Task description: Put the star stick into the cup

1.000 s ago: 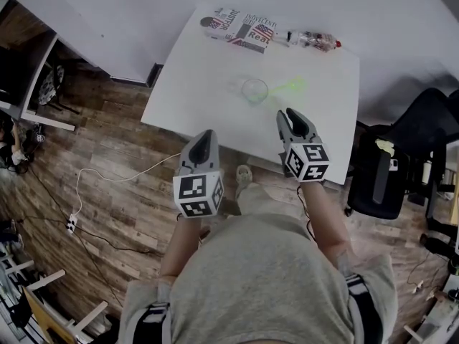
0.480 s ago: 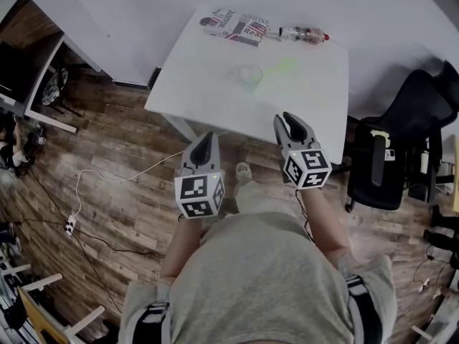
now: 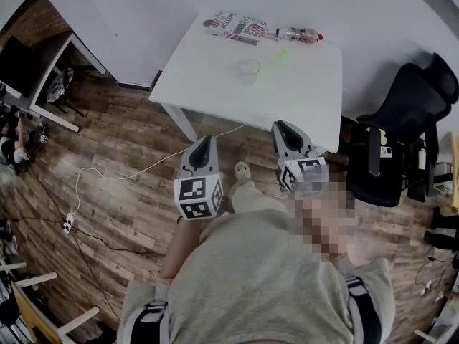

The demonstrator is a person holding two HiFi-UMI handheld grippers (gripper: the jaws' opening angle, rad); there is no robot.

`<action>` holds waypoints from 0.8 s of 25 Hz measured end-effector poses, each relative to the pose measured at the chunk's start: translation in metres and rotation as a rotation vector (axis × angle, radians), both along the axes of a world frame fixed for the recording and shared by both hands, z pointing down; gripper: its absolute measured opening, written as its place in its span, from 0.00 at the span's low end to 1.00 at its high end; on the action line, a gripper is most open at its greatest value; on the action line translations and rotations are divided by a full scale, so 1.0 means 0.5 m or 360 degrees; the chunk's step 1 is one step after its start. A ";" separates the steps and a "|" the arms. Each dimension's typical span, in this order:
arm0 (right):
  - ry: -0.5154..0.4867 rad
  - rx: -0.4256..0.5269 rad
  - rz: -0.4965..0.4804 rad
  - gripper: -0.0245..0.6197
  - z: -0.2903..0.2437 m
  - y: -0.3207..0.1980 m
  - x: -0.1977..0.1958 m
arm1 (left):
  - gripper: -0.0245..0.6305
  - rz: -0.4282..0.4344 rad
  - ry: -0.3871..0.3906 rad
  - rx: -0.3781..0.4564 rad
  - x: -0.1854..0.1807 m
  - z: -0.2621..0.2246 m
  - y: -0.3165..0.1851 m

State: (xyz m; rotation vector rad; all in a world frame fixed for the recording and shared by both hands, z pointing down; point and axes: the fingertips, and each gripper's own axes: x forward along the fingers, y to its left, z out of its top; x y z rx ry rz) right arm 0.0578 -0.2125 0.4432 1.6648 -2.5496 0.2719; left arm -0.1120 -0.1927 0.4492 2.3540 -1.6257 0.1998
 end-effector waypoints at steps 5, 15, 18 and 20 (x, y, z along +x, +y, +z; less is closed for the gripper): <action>-0.0026 0.0072 -0.0017 0.05 -0.031 0.045 -0.013 | 0.05 -0.0004 -0.0008 0.0021 -0.002 -0.005 0.039; -0.0028 0.0110 -0.0033 0.03 -0.048 0.081 -0.029 | 0.05 -0.0005 -0.0003 0.0047 -0.007 -0.016 0.068; -0.0018 0.0097 -0.0034 0.03 -0.047 0.080 -0.030 | 0.05 -0.0003 0.0000 0.0046 -0.008 -0.017 0.066; -0.0013 0.0094 -0.0028 0.03 -0.048 0.080 -0.029 | 0.05 -0.0002 0.0000 0.0041 -0.008 -0.016 0.066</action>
